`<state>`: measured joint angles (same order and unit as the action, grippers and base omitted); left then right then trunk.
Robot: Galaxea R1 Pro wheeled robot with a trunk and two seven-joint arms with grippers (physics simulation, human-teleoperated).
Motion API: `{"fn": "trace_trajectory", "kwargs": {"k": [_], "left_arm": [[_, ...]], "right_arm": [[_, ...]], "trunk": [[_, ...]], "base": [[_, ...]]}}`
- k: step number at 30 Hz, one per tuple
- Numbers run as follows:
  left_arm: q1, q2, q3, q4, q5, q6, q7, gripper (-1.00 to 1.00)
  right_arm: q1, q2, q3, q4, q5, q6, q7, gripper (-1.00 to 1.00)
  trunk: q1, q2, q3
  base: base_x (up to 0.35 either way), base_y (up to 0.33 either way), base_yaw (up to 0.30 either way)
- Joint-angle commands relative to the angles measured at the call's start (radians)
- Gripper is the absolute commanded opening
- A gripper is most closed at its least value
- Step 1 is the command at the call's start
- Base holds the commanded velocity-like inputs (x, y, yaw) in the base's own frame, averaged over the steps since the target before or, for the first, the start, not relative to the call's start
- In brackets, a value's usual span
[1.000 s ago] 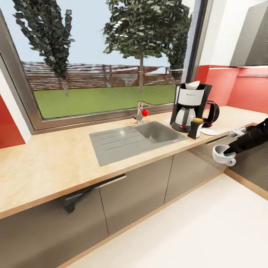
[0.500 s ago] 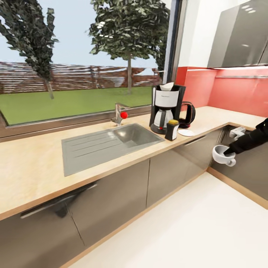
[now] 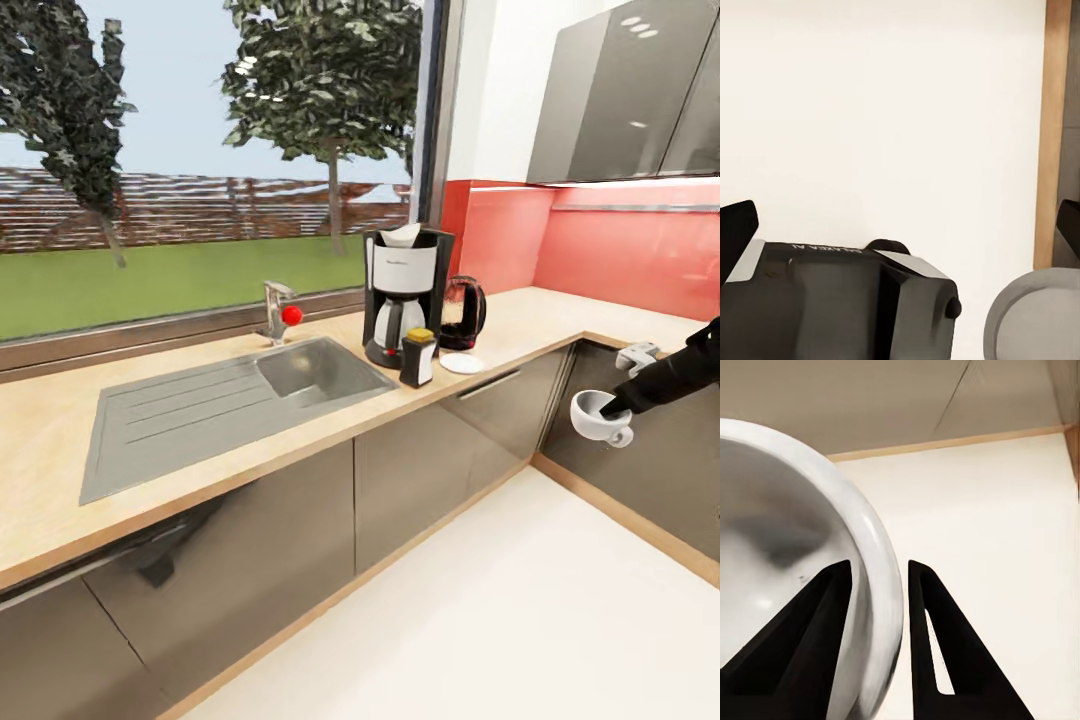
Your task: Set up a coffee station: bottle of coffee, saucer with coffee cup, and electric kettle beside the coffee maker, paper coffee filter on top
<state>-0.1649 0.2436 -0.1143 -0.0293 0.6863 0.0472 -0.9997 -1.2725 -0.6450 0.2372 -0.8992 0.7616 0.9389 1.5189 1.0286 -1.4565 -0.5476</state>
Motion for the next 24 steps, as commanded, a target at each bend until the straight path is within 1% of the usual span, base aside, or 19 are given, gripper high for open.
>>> {"fn": "trace_trajectory", "kwargs": {"k": [1,15,21,24], "left_arm": [[-0.001,0.000,-0.008,0.000,0.010,0.005,-0.004,1.00],[-0.001,0.000,-0.008,0.000,0.010,0.005,-0.004,1.00],[-0.001,0.001,-0.008,0.000,0.010,0.006,-0.004,1.00],[-0.001,0.000,-0.008,0.000,0.010,0.006,-0.004,1.00]], "right_arm": [[-0.001,-0.001,0.002,-0.001,0.008,0.010,0.009,-1.00],[-0.001,-0.001,0.002,-0.002,0.008,0.010,0.009,-1.00],[-0.001,-0.001,0.002,-0.002,0.008,0.009,0.009,-1.00],[-0.001,-0.001,0.002,-0.003,0.007,0.009,0.009,-1.00]], "trunk": [[0.000,-0.001,-0.001],[0.000,-0.001,-0.001],[0.000,-0.001,-0.001],[0.000,-0.001,-0.001]], "base": [[0.169,-0.314,-0.001],[0.169,-0.314,0.011],[0.161,-0.312,0.172],[0.051,-0.199,0.254]]}}
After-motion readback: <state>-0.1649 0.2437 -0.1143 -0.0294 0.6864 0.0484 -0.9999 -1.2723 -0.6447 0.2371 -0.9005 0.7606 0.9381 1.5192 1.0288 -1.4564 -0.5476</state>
